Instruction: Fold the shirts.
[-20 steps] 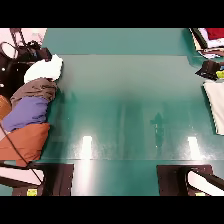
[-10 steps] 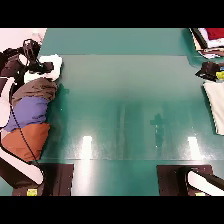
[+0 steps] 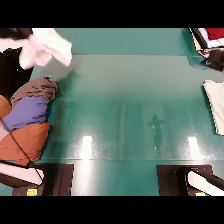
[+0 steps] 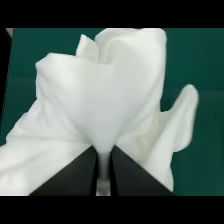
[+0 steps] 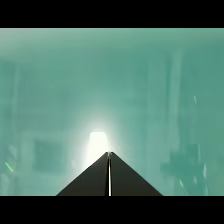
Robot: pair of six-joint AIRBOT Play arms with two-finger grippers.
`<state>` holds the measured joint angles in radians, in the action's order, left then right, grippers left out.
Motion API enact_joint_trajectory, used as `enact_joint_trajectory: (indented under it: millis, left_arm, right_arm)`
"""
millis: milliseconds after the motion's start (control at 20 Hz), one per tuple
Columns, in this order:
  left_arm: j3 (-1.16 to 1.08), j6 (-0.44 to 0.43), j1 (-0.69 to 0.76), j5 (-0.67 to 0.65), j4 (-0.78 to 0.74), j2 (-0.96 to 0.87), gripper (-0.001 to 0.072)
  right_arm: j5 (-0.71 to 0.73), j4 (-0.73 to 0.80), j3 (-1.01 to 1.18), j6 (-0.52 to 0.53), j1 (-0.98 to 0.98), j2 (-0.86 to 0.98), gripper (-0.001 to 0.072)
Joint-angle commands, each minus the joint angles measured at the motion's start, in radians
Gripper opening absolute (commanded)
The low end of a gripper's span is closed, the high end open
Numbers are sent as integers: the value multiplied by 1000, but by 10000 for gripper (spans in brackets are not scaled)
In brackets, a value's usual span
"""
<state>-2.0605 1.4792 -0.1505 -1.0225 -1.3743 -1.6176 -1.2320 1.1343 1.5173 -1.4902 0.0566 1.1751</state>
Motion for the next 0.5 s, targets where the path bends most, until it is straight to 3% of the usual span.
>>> enact_joint_trajectory:
  millis: [0, 300, 450]
  left_arm:
    - [-37, -48, 67, -157, 0, 211, 27]
    - [214, -19, 428, -344, 2, 326, 27]
    - [420, -13, 638, -282, 24, 303, 29]
  right_arm:
    - [8, -42, 145, -5, 0, -1, 16]
    - [-20, -43, 323, -4, 0, -1, 16]
    - [-68, -43, 348, -4, 0, -1, 16]
